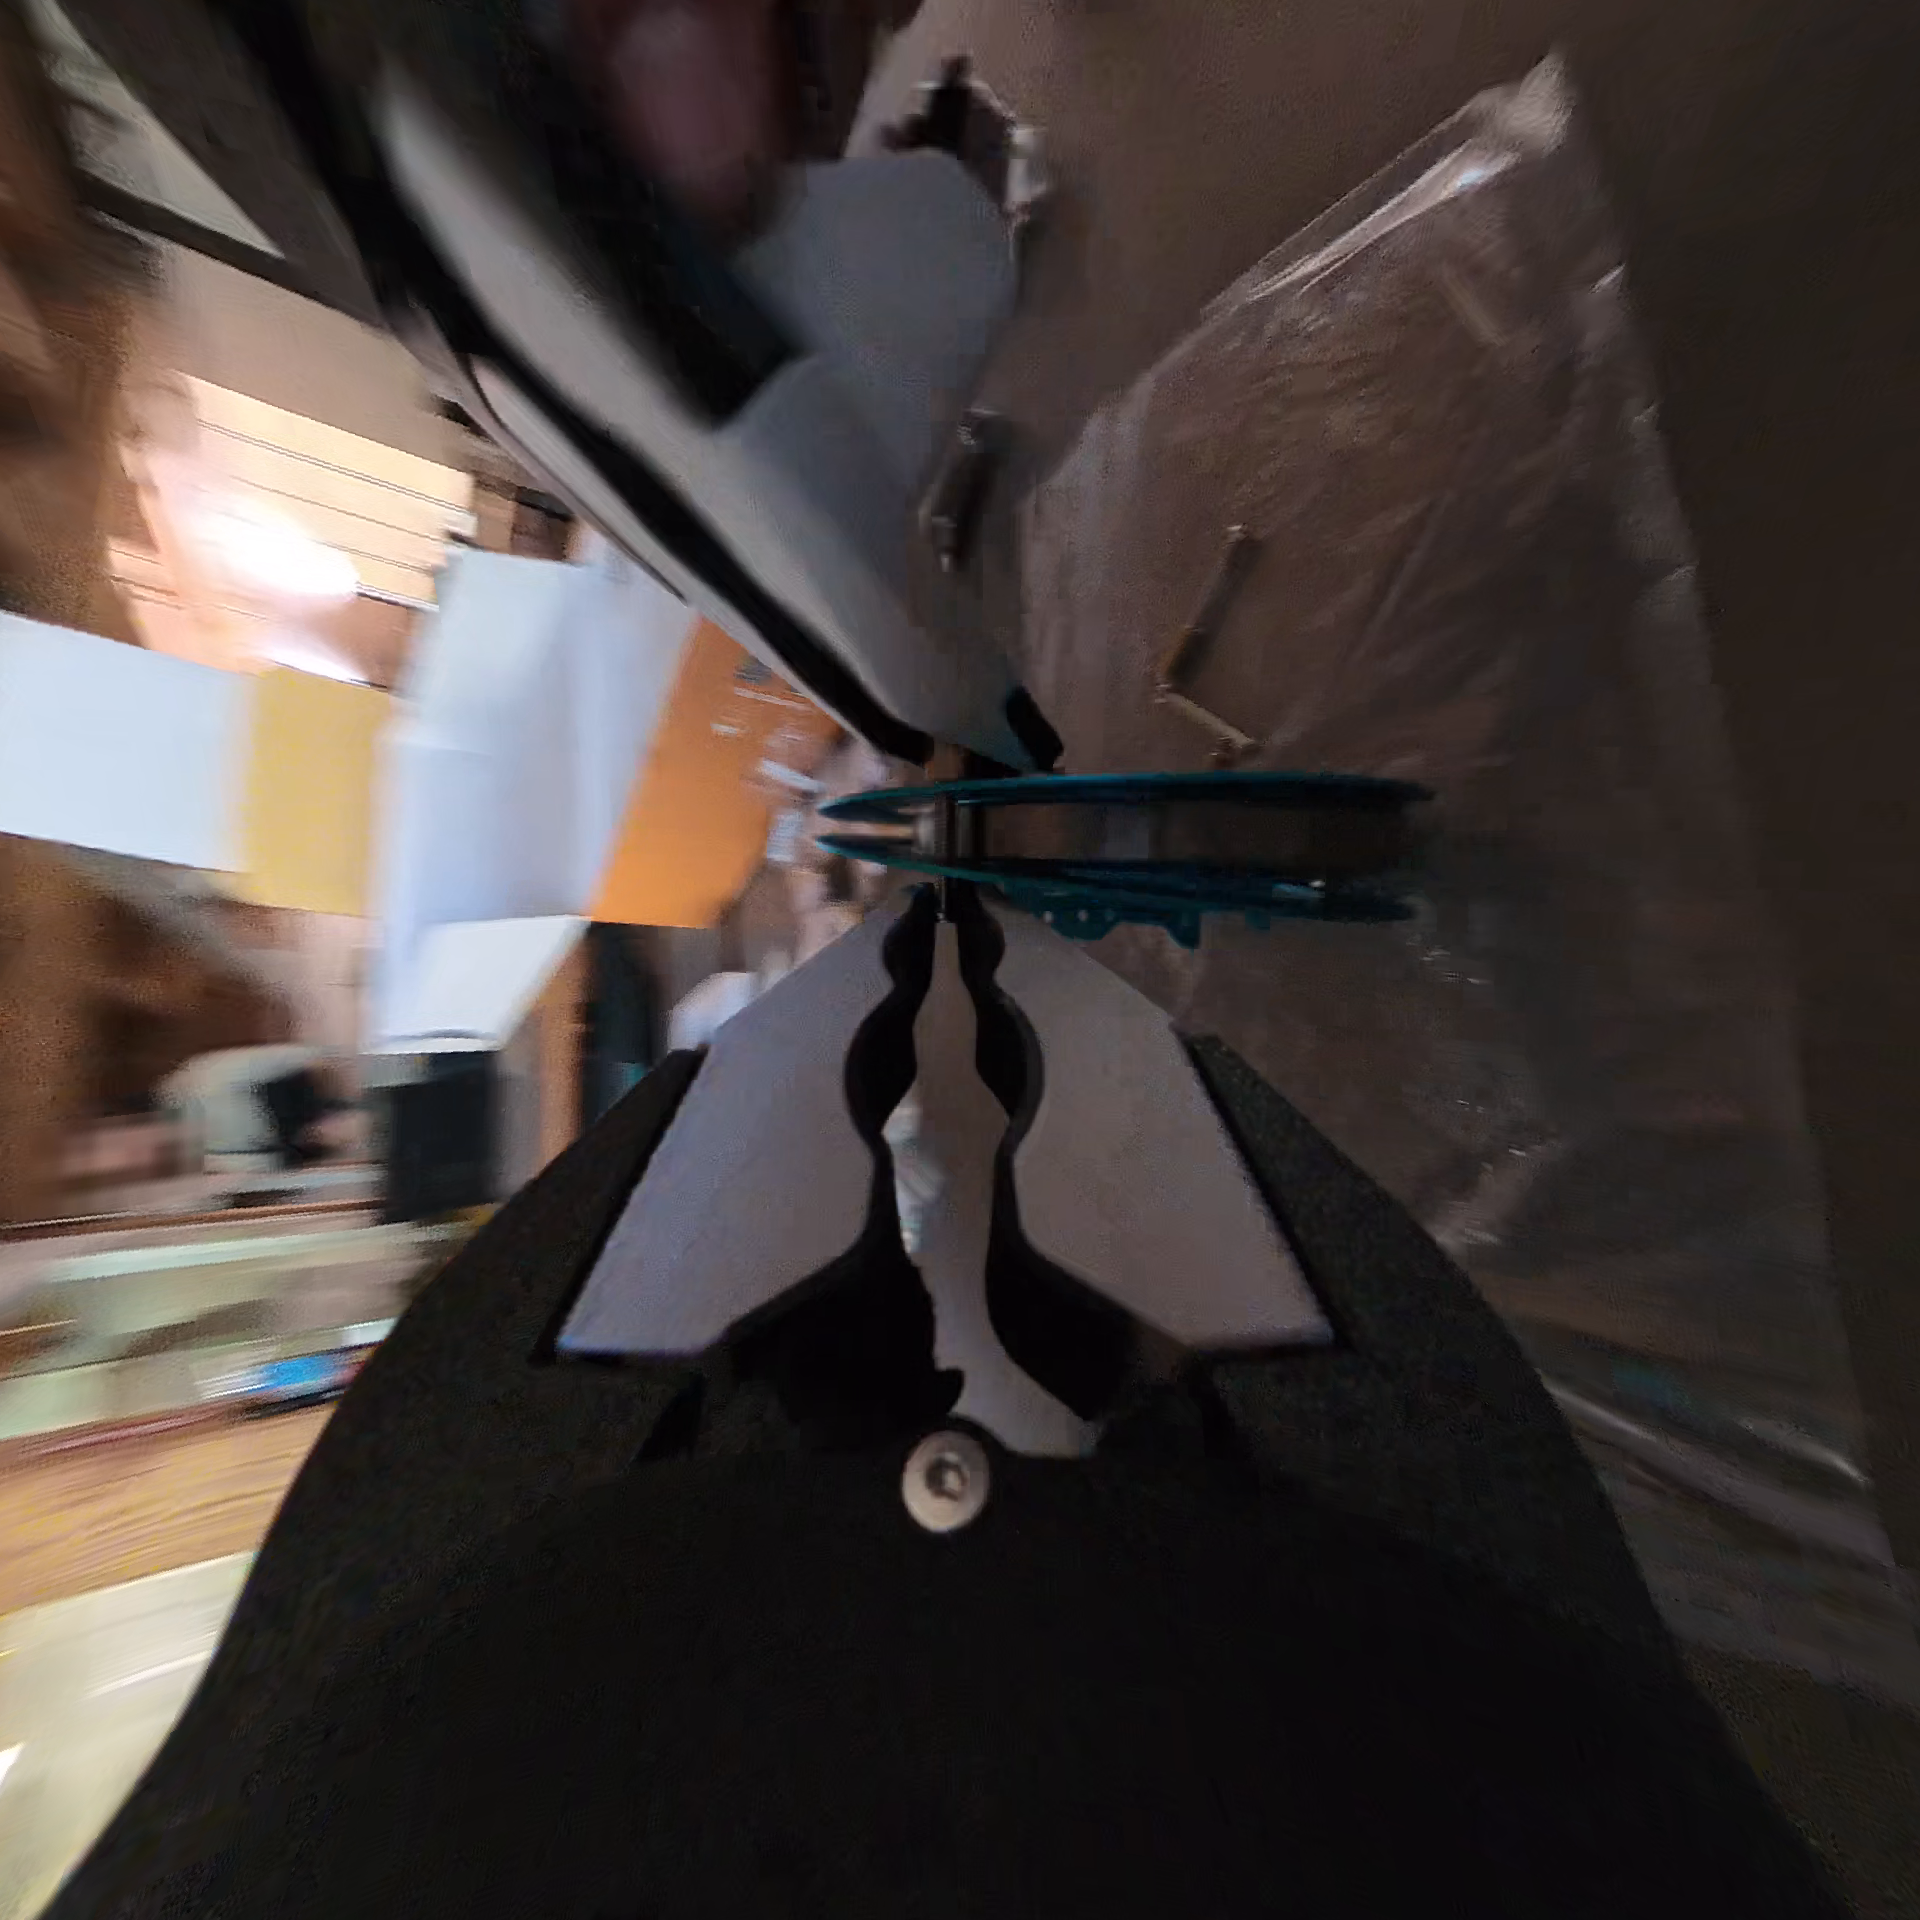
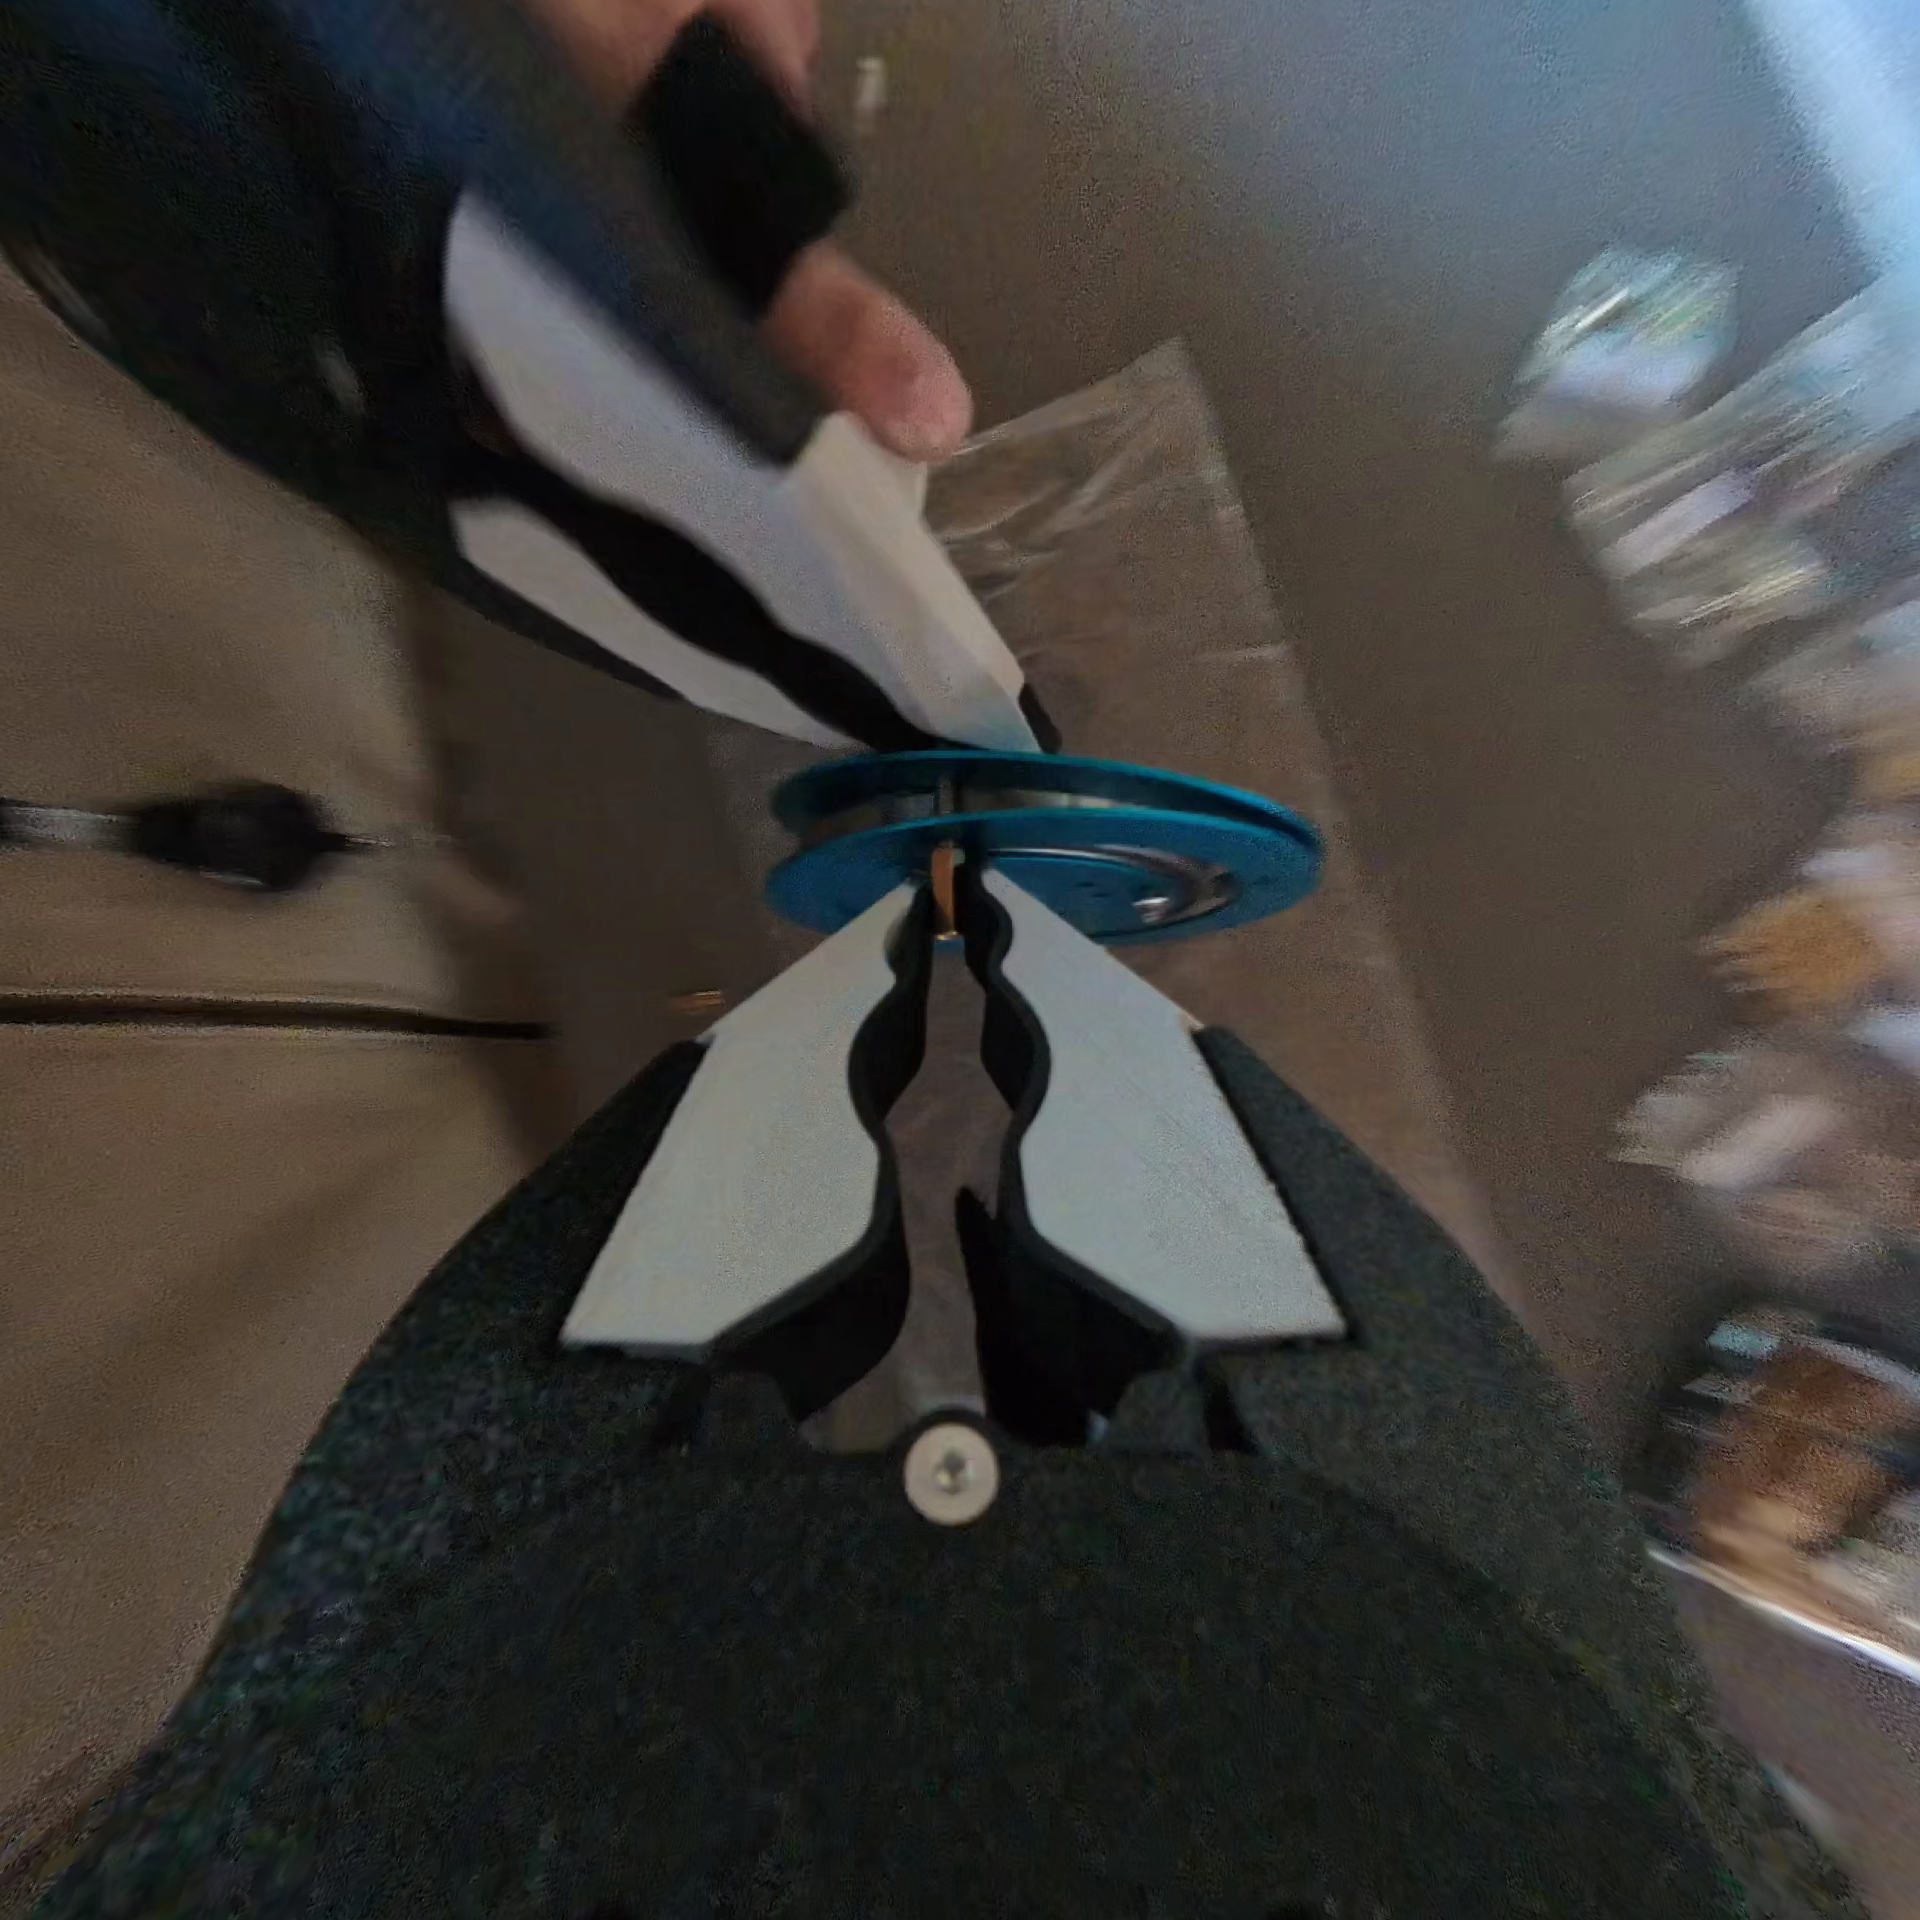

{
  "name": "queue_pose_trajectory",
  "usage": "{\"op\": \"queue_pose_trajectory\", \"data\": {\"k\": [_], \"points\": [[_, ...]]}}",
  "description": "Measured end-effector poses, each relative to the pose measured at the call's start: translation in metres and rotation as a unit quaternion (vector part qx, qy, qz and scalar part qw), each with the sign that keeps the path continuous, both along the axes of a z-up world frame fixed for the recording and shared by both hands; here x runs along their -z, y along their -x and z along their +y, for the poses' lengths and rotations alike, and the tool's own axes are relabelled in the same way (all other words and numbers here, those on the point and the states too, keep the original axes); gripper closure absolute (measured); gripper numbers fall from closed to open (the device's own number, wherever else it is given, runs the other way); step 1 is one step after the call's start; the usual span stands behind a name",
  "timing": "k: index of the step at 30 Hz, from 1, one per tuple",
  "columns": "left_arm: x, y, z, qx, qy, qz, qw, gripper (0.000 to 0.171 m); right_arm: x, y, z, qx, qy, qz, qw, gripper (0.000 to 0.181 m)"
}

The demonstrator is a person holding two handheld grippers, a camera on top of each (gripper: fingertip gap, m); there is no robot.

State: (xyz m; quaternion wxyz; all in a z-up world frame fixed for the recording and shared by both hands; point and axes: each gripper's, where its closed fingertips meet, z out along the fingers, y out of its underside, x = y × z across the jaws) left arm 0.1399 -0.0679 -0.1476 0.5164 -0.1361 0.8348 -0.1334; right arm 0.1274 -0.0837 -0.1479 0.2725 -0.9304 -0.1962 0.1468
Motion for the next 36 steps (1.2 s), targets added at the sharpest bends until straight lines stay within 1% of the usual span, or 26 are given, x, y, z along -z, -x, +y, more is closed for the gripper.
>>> {"op": "queue_pose_trajectory", "data": {"k": [1, 2, 3, 4, 5, 6, 7, 8, 9, 11, 14, 17, 18, 19, 20, 21, 22, 24, 26, 28, 30, 31, 32, 34, 36], "points": [[-0.002, -0.001, -0.001, 0.000, -0.039, -0.050, 0.998, 0.170, -0.001, 0.003, -0.003, 0.008, 0.054, 0.080, 0.995, 0.178], [-0.004, -0.002, -0.002, 0.001, -0.080, -0.092, 0.993, 0.170, -0.001, 0.006, -0.008, 0.019, 0.112, 0.156, 0.981, 0.178], [-0.005, -0.002, -0.003, 0.001, -0.119, -0.125, 0.985, 0.171, -0.002, 0.011, -0.012, 0.032, 0.171, 0.233, 0.957, 0.178], [-0.006, -0.002, -0.004, 0.000, -0.139, -0.144, 0.980, 0.171, -0.004, 0.014, -0.015, 0.041, 0.217, 0.296, 0.929, 0.178], [-0.005, -0.003, -0.004, -0.001, -0.137, -0.146, 0.980, 0.171, -0.005, 0.015, -0.016, 0.051, 0.247, 0.344, 0.904, 0.178], [-0.005, -0.003, -0.005, 0.000, -0.127, -0.140, 0.982, 0.171, -0.006, 0.017, -0.018, 0.060, 0.270, 0.377, 0.884, 0.178], [-0.004, -0.004, -0.004, -0.001, -0.123, -0.136, 0.983, 0.170, -0.006, 0.018, -0.018, 0.065, 0.279, 0.391, 0.875, 0.178], [-0.004, -0.004, -0.004, -0.002, -0.114, -0.131, 0.985, 0.170, -0.005, 0.019, -0.018, 0.065, 0.274, 0.387, 0.878, 0.178], [-0.004, -0.004, -0.004, -0.001, -0.094, -0.118, 0.989, 0.170, -0.005, 0.019, -0.018, 0.061, 0.263, 0.372, 0.888, 0.177], [-0.002, -0.005, -0.005, -0.001, -0.042, -0.076, 0.996, 0.170, -0.002, 0.016, -0.017, 0.053, 0.225, 0.318, 0.919, 0.177], [0.002, -0.003, -0.004, -0.005, 0.029, 0.007, 1.000, 0.169, 0.000, 0.013, -0.014, 0.037, 0.133, 0.201, 0.970, 0.175], [0.006, 0.001, -0.004, -0.009, 0.078, 0.076, 0.994, 0.169, 0.001, 0.015, -0.013, 0.031, 0.057, 0.107, 0.992, 0.163], [0.007, 0.001, -0.003, -0.014, 0.091, 0.096, 0.991, 0.169, 0.002, 0.012, -0.013, 0.038, 0.031, 0.073, 0.996, 0.159], [0.007, 0.002, -0.002, -0.017, 0.100, 0.115, 0.988, 0.169, 0.003, 0.007, -0.012, 0.043, 0.007, 0.031, 0.999, 0.160], [0.008, 0.002, 0.000, -0.019, 0.112, 0.135, 0.984, 0.169, 0.004, -0.003, -0.011, 0.055, -0.020, -0.023, 0.998, 0.159], [0.009, 0.002, 0.001, -0.021, 0.128, 0.160, 0.979, 0.169, 0.002, -0.016, -0.008, 0.064, -0.058, -0.087, 0.992, 0.160], [0.009, 0.004, 0.002, -0.024, 0.147, 0.188, 0.971, 0.169, -0.001, -0.027, -0.006, 0.065, -0.098, -0.153, 0.981, 0.160], [0.011, 0.007, 0.003, -0.027, 0.175, 0.248, 0.953, 0.169, -0.009, -0.039, -0.004, 0.063, -0.174, -0.274, 0.944, 0.159], [0.012, 0.010, 0.004, -0.032, 0.199, 0.301, 0.932, 0.169, -0.008, -0.036, -0.006, 0.049, -0.214, -0.368, 0.904, 0.146], [0.012, 0.010, 0.005, -0.034, 0.217, 0.339, 0.915, 0.169, -0.009, -0.031, -0.005, 0.038, -0.256, -0.464, 0.847, 0.143], [0.011, 0.009, 0.004, -0.030, 0.227, 0.361, 0.904, 0.169, -0.011, -0.021, -0.004, 0.013, -0.296, -0.538, 0.789, 0.150], [0.011, 0.008, 0.003, -0.028, 0.230, 0.366, 0.901, 0.169, -0.013, -0.017, -0.003, 0.002, -0.314, -0.562, 0.765, 0.154], [0.010, 0.008, 0.002, -0.028, 0.234, 0.372, 0.898, 0.169, -0.012, -0.015, -0.001, -0.008, -0.319, -0.577, 0.752, 0.158], [0.010, 0.010, -0.003, -0.024, 0.241, 0.386, 0.890, 0.169, -0.007, -0.018, 0.002, -0.013, -0.307, -0.582, 0.753, 0.153], [0.010, 0.009, -0.004, -0.023, 0.236, 0.383, 0.893, 0.169, -0.010, -0.021, 0.005, -0.013, -0.308, -0.584, 0.751, 0.150]]}}
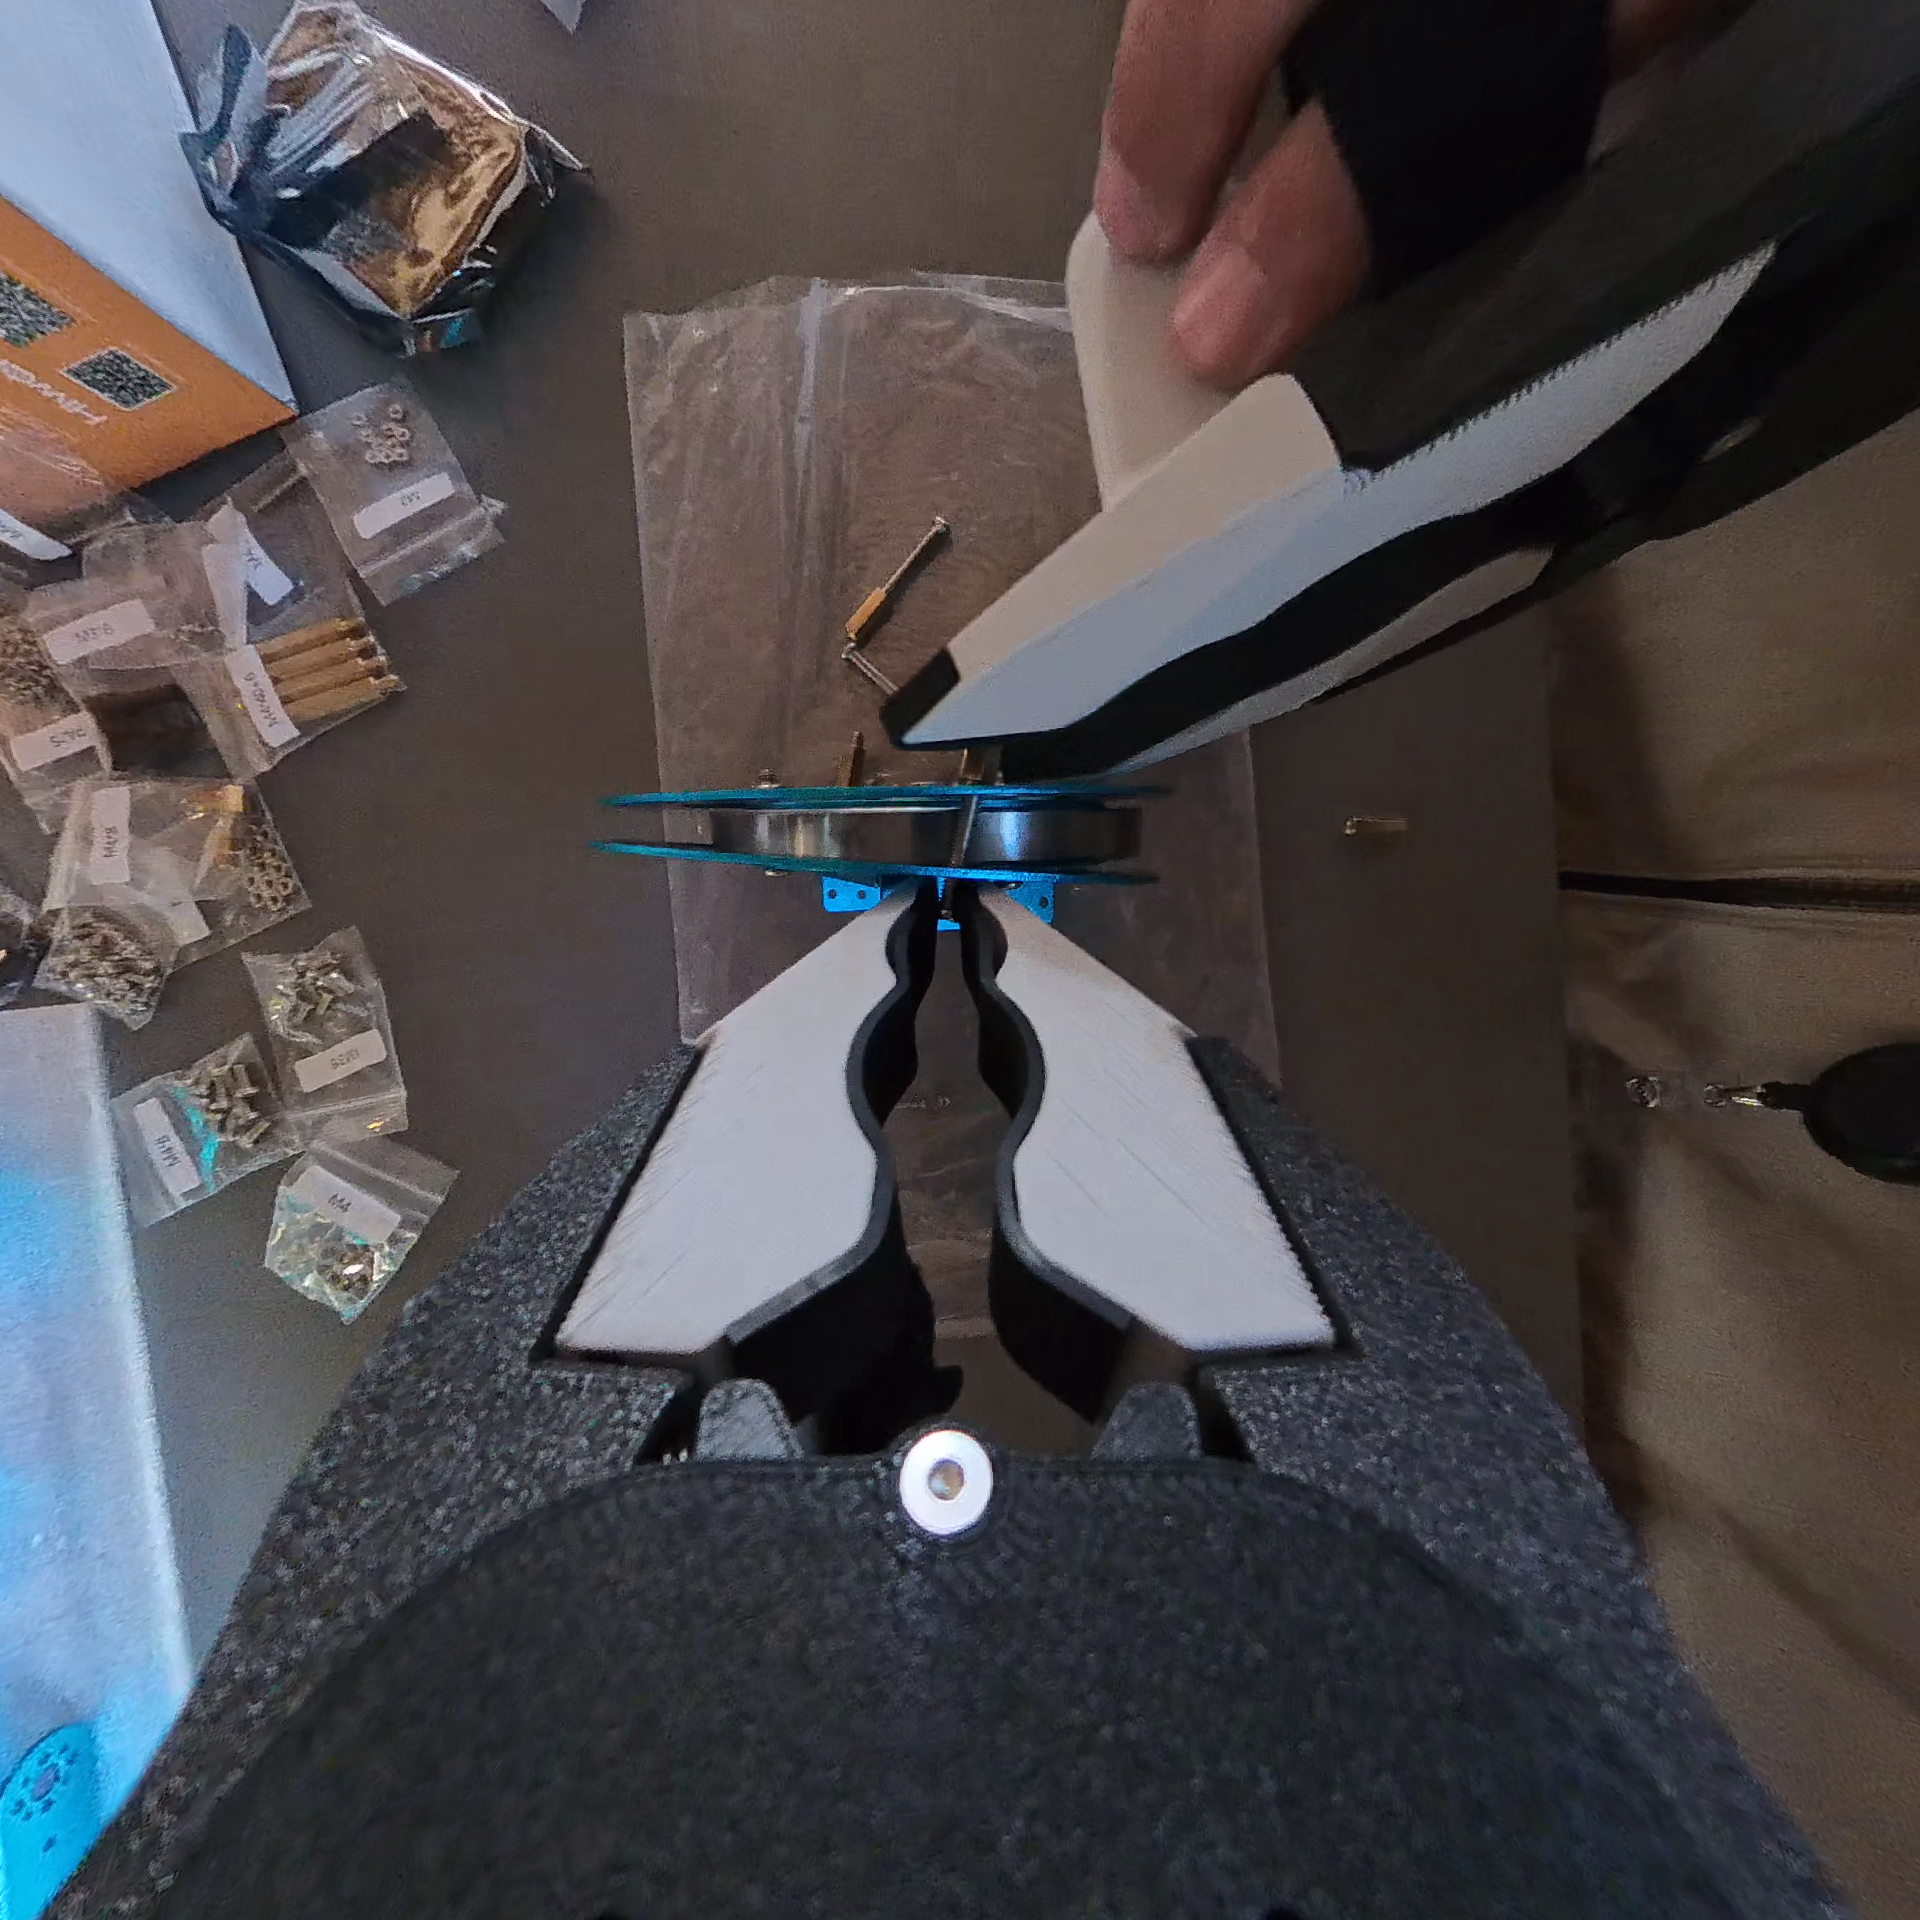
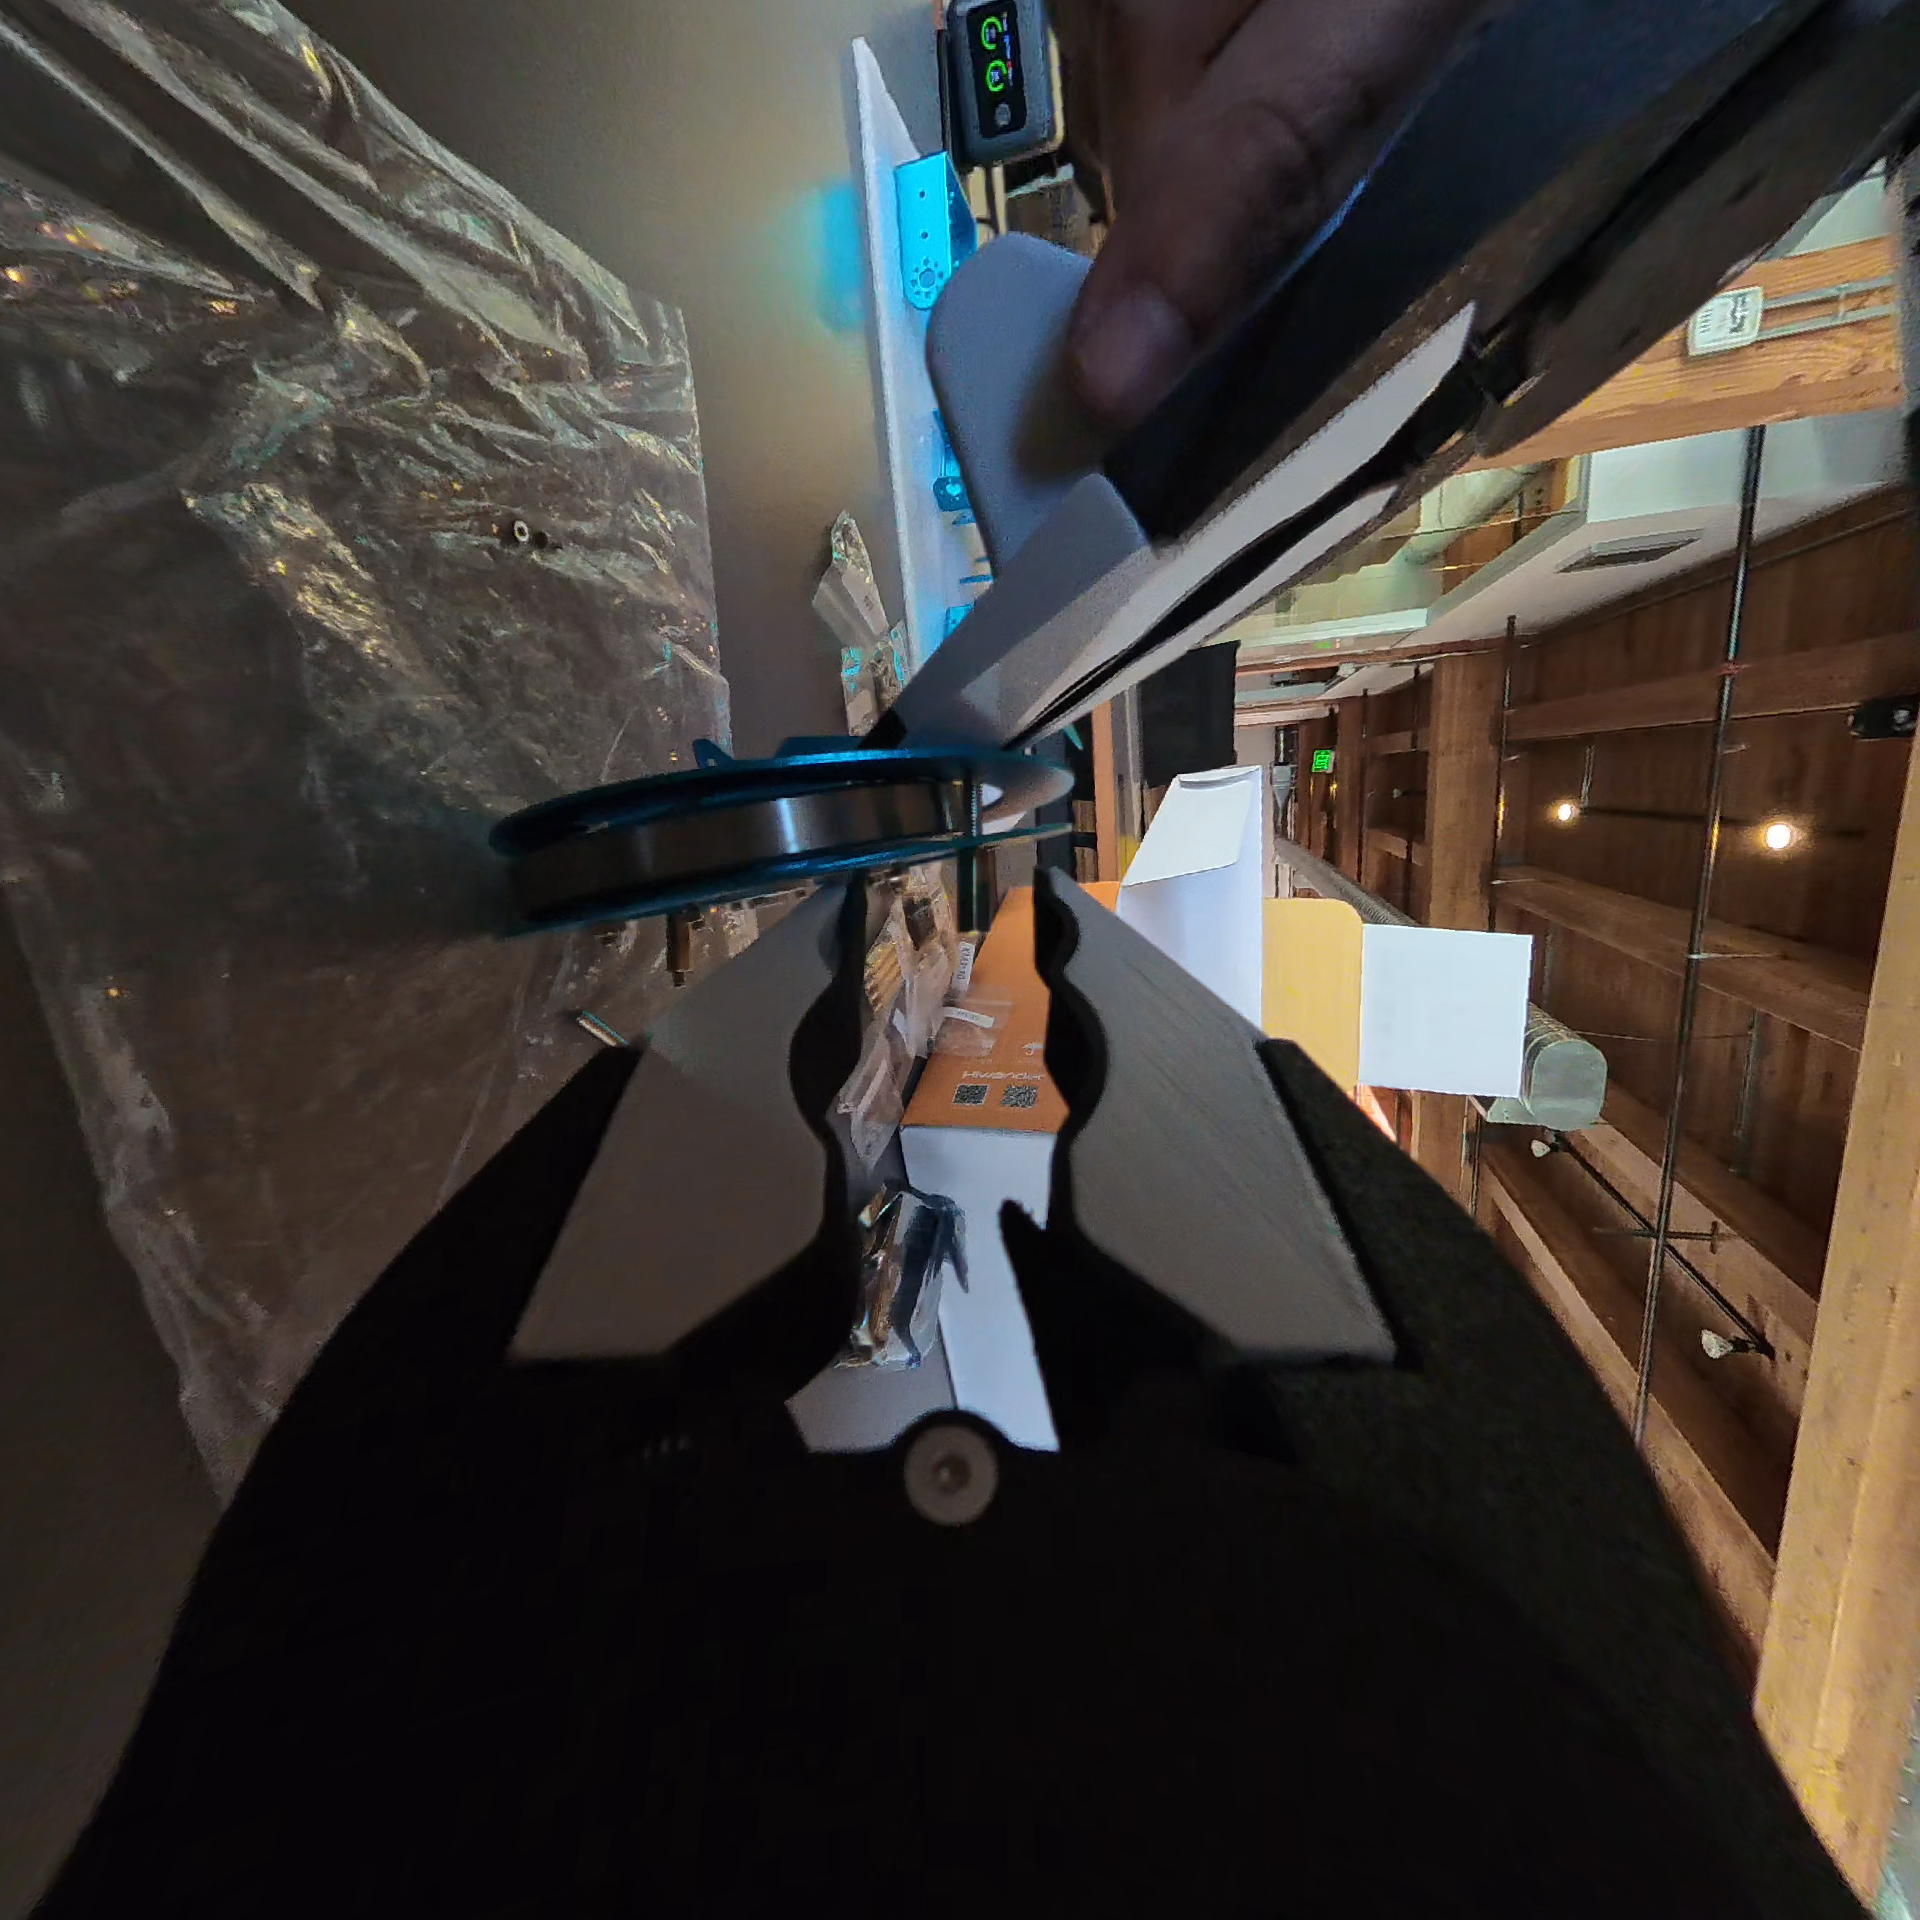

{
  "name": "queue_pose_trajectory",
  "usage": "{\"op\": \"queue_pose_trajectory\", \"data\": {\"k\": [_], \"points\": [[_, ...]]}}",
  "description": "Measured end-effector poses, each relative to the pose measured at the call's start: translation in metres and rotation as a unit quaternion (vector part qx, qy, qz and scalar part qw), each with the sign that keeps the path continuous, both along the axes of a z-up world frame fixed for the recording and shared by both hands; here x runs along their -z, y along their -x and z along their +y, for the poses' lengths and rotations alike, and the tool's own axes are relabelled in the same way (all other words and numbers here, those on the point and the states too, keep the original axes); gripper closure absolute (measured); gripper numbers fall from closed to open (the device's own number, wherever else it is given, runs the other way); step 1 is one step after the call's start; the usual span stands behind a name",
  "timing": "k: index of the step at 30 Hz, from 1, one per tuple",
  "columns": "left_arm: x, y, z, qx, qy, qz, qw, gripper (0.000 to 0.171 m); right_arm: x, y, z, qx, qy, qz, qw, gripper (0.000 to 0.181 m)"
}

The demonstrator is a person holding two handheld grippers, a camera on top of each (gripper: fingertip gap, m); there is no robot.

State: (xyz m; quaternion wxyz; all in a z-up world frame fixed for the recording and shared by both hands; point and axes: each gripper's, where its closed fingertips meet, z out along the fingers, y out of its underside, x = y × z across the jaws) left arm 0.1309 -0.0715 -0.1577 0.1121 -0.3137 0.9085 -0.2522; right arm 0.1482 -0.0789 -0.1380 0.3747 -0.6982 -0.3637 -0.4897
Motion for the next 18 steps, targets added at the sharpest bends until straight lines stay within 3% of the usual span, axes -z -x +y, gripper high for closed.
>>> {"op": "queue_pose_trajectory", "data": {"k": [6, 10, 15, 18], "points": [[0.001, 0.004, 0.000, 0.008, -0.001, -0.005, 1.000, 0.169, 0.005, 0.001, -0.001, -0.013, 0.030, -0.027, 0.999, 0.160], [0.000, 0.000, 0.004, 0.010, -0.033, -0.039, 0.999, 0.169, 0.003, -0.001, -0.002, -0.013, 0.043, 0.005, 0.999, 0.160], [0.002, 0.009, 0.007, 0.005, -0.021, -0.054, 0.998, 0.169, 0.001, -0.025, -0.008, 0.045, -0.001, 0.145, 0.988, 0.151], [0.005, 0.012, 0.018, -0.006, -0.019, -0.059, 0.998, 0.169, 0.003, -0.036, -0.014, 0.081, -0.050, 0.286, 0.953, 0.144]]}}
